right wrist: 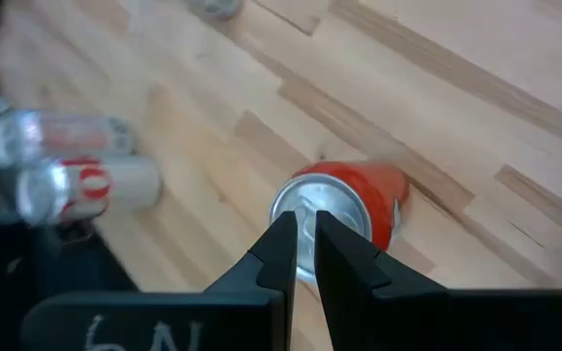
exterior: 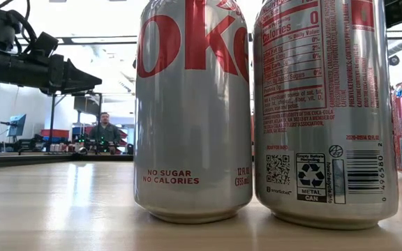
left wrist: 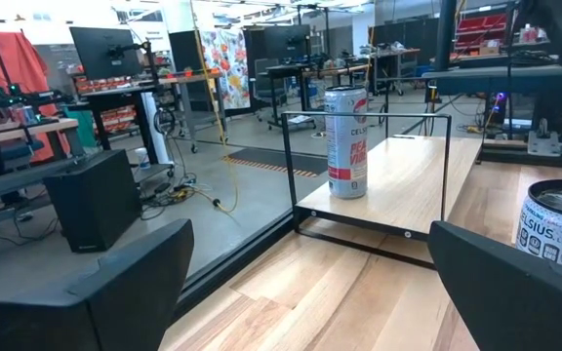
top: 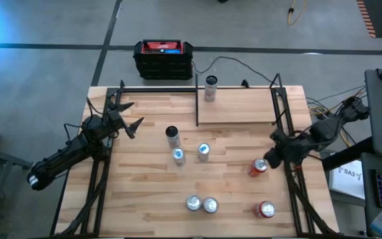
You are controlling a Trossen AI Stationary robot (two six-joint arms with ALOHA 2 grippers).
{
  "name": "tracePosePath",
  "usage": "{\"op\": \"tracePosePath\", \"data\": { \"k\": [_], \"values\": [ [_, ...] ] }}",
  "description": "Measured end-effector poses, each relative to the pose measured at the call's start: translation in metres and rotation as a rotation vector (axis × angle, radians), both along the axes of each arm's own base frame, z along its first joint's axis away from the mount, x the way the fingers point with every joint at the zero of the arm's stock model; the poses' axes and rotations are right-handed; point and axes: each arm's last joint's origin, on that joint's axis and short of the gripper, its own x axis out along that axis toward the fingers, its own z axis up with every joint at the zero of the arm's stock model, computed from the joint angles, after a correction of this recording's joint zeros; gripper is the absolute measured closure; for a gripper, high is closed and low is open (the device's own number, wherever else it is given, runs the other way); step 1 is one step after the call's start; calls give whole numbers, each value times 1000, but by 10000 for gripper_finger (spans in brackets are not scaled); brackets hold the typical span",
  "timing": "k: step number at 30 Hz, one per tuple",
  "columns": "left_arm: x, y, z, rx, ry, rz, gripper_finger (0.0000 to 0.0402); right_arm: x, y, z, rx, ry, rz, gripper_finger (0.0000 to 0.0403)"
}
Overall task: Place canned beverage on shelf
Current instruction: Put the top red soda can on the shelf
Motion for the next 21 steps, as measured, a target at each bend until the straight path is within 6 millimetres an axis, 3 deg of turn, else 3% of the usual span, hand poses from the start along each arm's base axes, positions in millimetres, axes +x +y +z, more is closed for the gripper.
{"op": "tracePosePath", "data": {
  "k": [12, 21],
  "values": [
    [0, 0, 0, 0, 0, 0, 3, 26, 13, -3, -76, 54, -149, 374],
    [0, 0, 0, 0, 0, 0, 3, 32, 17, 1, -67, 113, -249, 374]
  ]
}}
